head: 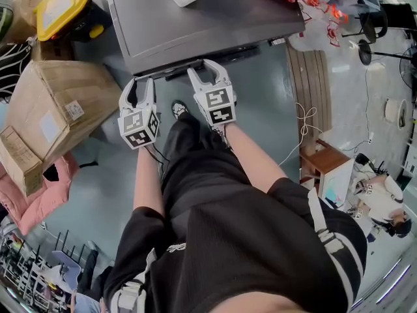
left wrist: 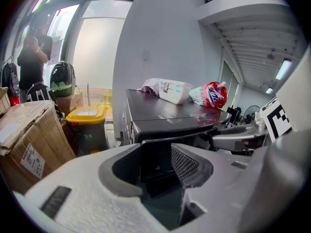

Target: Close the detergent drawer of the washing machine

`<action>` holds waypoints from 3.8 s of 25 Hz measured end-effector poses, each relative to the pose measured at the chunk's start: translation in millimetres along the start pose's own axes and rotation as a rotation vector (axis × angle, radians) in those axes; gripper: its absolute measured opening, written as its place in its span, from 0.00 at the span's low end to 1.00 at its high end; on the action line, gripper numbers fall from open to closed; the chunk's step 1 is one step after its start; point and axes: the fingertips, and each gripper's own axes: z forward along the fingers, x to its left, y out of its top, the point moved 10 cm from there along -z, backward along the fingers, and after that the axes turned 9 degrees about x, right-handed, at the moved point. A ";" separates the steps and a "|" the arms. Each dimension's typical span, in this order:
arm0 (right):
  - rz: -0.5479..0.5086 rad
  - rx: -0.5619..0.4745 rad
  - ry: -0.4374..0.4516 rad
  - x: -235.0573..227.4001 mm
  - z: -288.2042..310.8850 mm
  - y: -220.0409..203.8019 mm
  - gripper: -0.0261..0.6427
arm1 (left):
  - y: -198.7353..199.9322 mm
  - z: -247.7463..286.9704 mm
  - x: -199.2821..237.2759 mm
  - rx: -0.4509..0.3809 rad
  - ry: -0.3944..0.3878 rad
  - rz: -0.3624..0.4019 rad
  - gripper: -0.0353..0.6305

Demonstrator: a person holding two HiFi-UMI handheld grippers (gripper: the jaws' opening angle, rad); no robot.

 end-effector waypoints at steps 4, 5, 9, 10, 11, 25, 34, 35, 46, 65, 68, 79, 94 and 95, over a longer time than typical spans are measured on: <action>0.057 -0.004 -0.012 0.5 -3.9 -0.9 0.28 | -2.5 -2.8 -3.9 -0.009 0.030 -0.042 0.35; 0.085 -0.010 -0.012 1.1 -5.4 -0.9 0.28 | -2.9 -3.6 -5.4 -0.014 0.041 -0.061 0.35; 0.153 -0.036 -0.015 4.8 -6.0 3.0 0.34 | -1.4 -2.4 -9.8 -0.028 0.056 -0.083 0.41; 0.152 -0.041 -0.021 5.0 -5.4 2.5 0.35 | -1.0 -1.7 -11.2 -0.027 0.058 -0.084 0.42; 0.150 -0.048 -0.029 5.5 -5.3 1.6 0.35 | -1.0 -1.2 -12.5 -0.025 0.064 -0.088 0.42; 0.140 -0.131 -0.066 9.4 -1.1 -2.9 0.35 | 1.6 -0.1 -19.0 -0.037 0.152 -0.084 0.41; 0.147 -0.126 -0.068 11.0 2.1 -1.6 0.35 | 1.9 1.8 -16.2 -0.035 0.154 -0.089 0.42; 0.146 -0.125 -0.068 10.8 1.8 -1.5 0.35 | 1.9 1.7 -16.6 -0.033 0.154 -0.091 0.42; 0.212 -0.090 -0.137 18.6 -2.4 0.0 0.34 | 1.6 -1.1 -23.6 -0.018 0.196 -0.126 0.41; 0.212 -0.107 -0.118 14.9 4.2 2.4 0.34 | 5.2 5.0 -17.6 -0.025 0.178 -0.117 0.42; 0.225 -0.097 -0.157 15.7 7.6 5.8 0.35 | 9.3 9.6 -14.4 -0.029 0.184 -0.111 0.42; 0.147 -0.043 -0.160 17.8 6.2 5.4 0.33 | 2.2 9.3 -15.8 -0.008 0.155 -0.105 0.41; -0.096 -0.082 0.003 22.0 -65.3 -16.6 0.05 | -32.1 -49.4 -74.3 -0.024 0.099 -0.052 0.22; -0.109 -0.084 0.021 21.8 -73.2 -20.7 0.05 | -36.5 -56.7 -81.2 -0.031 0.092 -0.045 0.18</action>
